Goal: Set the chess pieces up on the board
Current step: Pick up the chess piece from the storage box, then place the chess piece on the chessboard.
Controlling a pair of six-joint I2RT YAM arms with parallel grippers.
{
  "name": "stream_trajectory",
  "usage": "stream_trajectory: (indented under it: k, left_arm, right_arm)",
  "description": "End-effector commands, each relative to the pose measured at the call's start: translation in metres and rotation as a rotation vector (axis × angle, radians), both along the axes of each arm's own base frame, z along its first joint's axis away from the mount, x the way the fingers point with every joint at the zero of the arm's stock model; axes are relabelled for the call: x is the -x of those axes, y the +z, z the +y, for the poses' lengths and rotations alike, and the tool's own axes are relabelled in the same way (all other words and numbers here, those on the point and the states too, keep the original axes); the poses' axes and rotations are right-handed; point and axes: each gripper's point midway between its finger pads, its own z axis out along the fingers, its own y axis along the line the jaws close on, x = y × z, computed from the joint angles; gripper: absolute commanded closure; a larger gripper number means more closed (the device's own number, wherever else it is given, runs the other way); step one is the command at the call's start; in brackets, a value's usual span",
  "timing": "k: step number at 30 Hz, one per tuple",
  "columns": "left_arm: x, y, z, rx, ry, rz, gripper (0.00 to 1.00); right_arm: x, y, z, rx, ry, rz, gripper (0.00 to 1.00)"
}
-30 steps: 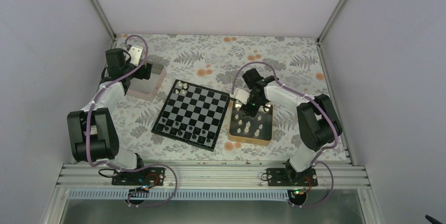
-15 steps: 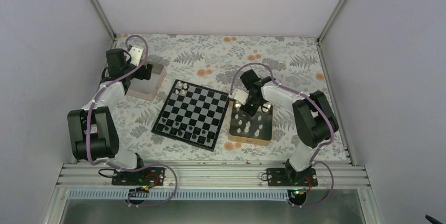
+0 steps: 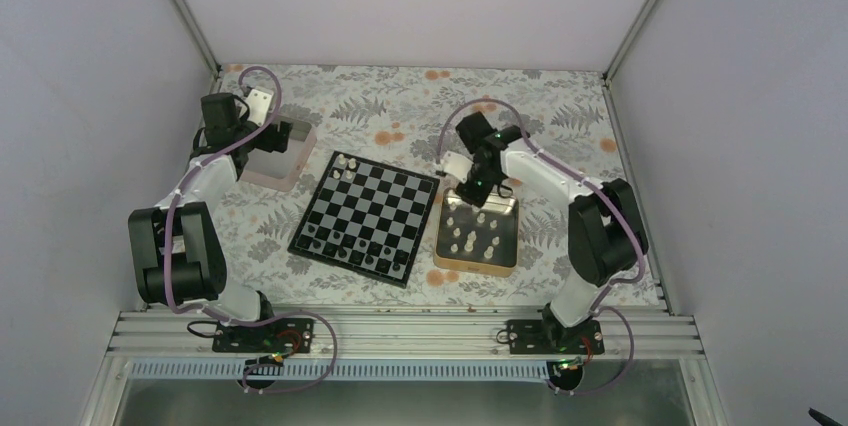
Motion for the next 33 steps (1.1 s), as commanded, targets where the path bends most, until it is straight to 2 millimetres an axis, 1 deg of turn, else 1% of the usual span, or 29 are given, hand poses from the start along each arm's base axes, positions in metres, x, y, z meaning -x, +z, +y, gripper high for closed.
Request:
stream_trajectory:
  k: [1,2,4,7,8,10,11,13,14,15,16,20,22,25,28,29,33]
  left_arm:
    - [0.0,0.009,-0.005,0.011,-0.039,-0.029,0.02]
    - [0.0,0.01,-0.006,0.015,-0.045,-0.029,0.02]
    - [-0.001,0.012,-0.008,0.019,-0.052,-0.031,0.01]
    - [-0.001,0.011,-0.009,0.024,-0.057,-0.027,0.01]
    - [0.0,0.011,-0.009,0.024,-0.057,-0.026,0.0]
    - [0.0,0.011,-0.008,0.023,-0.055,-0.027,0.0]
    - [-0.001,0.011,-0.008,0.022,-0.054,-0.028,0.0]
    - [-0.001,0.014,-0.007,0.02,-0.049,-0.034,0.0]
    - [-0.001,0.014,-0.007,0.02,-0.048,-0.035,0.0]
    - [-0.002,0.014,-0.006,0.018,-0.042,-0.034,0.0]
    - [-0.002,0.014,-0.005,0.018,-0.039,-0.034,0.0]
    - [-0.002,0.014,-0.003,0.015,-0.028,-0.034,0.0]
    - [-0.002,0.013,-0.004,0.016,-0.031,-0.034,0.0]
    - [-0.002,0.01,-0.005,0.023,-0.039,-0.026,0.0]
    - [-0.002,0.006,-0.007,0.03,-0.048,-0.017,0.0]
    - [-0.003,0.005,-0.007,0.033,-0.052,-0.015,0.0]
    - [-0.003,0.005,-0.01,0.042,-0.065,-0.013,0.0]
  right_arm:
    - [-0.01,0.06,0.02,-0.082,0.06,-0.059,0.96]
    - [-0.016,0.073,0.027,-0.11,0.073,-0.073,0.96]
    - [-0.029,0.09,0.045,-0.151,0.104,-0.091,0.96]
    - [-0.051,0.107,0.077,-0.213,0.155,-0.127,0.96]
    - [-0.057,0.109,0.088,-0.225,0.175,-0.137,0.96]
    - [-0.071,0.11,0.109,-0.239,0.202,-0.155,0.96]
    - [-0.077,0.101,0.12,-0.24,0.216,-0.143,0.96]
    - [-0.088,0.096,0.141,-0.249,0.238,-0.148,0.96]
    - [-0.095,0.098,0.153,-0.26,0.249,-0.167,0.96]
    - [-0.098,0.091,0.161,-0.257,0.256,-0.16,0.96]
    - [-0.104,0.092,0.171,-0.267,0.264,-0.176,0.96]
    - [-0.114,0.07,0.196,-0.263,0.276,-0.181,0.96]
    - [-0.112,0.059,0.2,-0.245,0.284,-0.172,0.96]
    - [-0.106,0.043,0.195,-0.198,0.285,-0.137,0.96]
    - [-0.099,0.034,0.178,-0.155,0.273,-0.108,0.96]
    - [-0.096,0.036,0.173,-0.149,0.269,-0.108,0.96]
    - [-0.082,0.027,0.151,-0.111,0.248,-0.077,0.96]
